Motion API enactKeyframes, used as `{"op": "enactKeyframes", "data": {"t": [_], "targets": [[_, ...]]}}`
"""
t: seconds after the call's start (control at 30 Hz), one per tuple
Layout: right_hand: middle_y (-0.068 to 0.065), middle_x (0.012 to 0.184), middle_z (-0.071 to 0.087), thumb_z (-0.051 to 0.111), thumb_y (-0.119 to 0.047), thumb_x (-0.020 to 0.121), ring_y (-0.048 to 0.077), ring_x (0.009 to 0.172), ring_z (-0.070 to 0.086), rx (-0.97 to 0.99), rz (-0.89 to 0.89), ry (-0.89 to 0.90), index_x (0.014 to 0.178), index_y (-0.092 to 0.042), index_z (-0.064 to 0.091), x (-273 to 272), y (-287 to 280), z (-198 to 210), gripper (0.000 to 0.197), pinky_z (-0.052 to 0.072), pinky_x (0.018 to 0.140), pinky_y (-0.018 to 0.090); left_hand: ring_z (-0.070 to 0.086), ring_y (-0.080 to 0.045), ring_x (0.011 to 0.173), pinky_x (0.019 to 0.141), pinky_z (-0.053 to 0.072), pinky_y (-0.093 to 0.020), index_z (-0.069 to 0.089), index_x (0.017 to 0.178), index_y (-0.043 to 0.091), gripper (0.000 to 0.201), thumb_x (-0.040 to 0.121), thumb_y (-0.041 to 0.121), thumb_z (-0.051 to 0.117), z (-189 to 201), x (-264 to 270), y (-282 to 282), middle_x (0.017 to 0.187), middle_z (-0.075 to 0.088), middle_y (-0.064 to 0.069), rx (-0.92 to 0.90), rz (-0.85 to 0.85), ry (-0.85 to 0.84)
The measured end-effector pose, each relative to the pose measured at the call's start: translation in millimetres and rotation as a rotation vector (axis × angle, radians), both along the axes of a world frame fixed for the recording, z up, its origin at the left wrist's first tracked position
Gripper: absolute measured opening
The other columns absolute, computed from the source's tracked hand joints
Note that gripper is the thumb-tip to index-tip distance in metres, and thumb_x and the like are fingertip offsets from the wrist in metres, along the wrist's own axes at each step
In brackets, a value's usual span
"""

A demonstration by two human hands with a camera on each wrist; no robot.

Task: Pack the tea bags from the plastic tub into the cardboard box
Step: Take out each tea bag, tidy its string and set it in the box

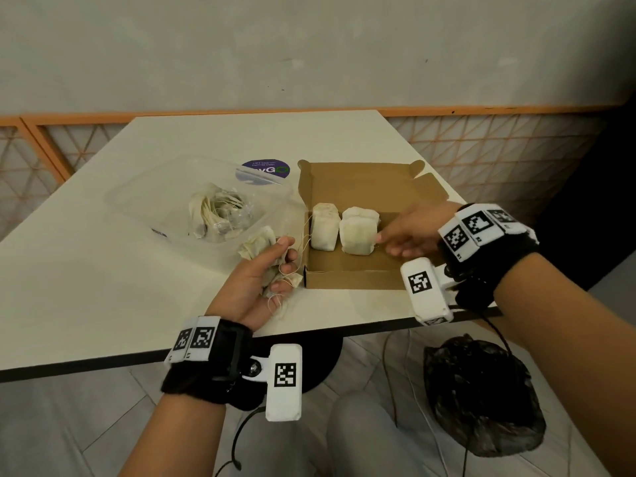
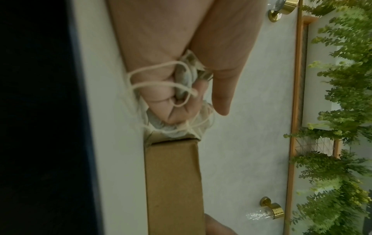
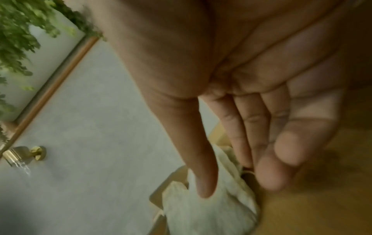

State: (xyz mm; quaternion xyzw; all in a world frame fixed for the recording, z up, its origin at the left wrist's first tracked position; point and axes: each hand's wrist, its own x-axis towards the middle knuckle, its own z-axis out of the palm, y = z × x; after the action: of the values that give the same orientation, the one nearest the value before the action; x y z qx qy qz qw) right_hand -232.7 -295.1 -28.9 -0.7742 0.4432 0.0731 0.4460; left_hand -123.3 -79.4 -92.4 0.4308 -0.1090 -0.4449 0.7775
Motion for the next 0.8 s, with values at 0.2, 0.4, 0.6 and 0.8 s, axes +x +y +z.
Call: {"op": "enactKeyframes", "data": {"t": [0.2, 0.4, 0.6, 0.8], "targets": [[0.006, 0.068, 0.058, 0.075, -0.023, 0.076, 0.015, 0.058, 0.05, -0.011, 0.012, -0.052, 0.093, -0.009, 0.061, 7, 7, -19, 0.026, 0.042, 0.048, 0.02, 0.044, -0.001, 0.051, 0.039, 0.025, -0.011, 0.056, 0.097, 0.012, 0.022, 0.078, 0.023, 0.057, 0, 0, 0, 0.071, 0.052, 0.002, 0.001, 0.006, -0.002], [0.001, 0.064, 0.054, 0.065, -0.035, 0.084, 0.011, 0.052, 0.044, -0.228, 0.047, -0.041, 0.089, -0.013, 0.063, 9, 11, -25, 0.023, 0.036, 0.053, 0.021, 0.045, -0.001, 0.05, 0.038, 0.026, -0.01, 0.056, 0.097, 0.012, 0.022, 0.077, 0.022, 0.057, -1, 1, -1, 0.07, 0.053, 0.001, -0.005, 0.003, 0.006], [-0.001, 0.065, 0.052, 0.057, -0.047, 0.087, 0.012, 0.055, 0.044, -0.329, 0.127, 0.088, 0.086, -0.012, 0.062, 11, 12, -21, 0.035, 0.036, 0.056, 0.021, 0.044, -0.002, 0.051, 0.037, 0.026, -0.01, 0.056, 0.096, 0.013, 0.022, 0.078, 0.027, 0.058, 0, 0, 0, 0.072, 0.052, 0.001, 0.0, 0.013, 0.02], [0.004, 0.085, 0.063, 0.069, -0.044, 0.076, 0.022, 0.085, 0.059, -0.366, 0.042, -0.233, 0.083, -0.013, 0.059, 2, 16, -14, 0.033, 0.046, 0.079, 0.032, 0.049, -0.004, 0.054, 0.036, 0.03, -0.011, 0.058, 0.094, 0.012, 0.027, 0.092, 0.037, 0.048, 9, 0, 5, 0.071, 0.056, -0.001, -0.039, -0.029, 0.185]]}}
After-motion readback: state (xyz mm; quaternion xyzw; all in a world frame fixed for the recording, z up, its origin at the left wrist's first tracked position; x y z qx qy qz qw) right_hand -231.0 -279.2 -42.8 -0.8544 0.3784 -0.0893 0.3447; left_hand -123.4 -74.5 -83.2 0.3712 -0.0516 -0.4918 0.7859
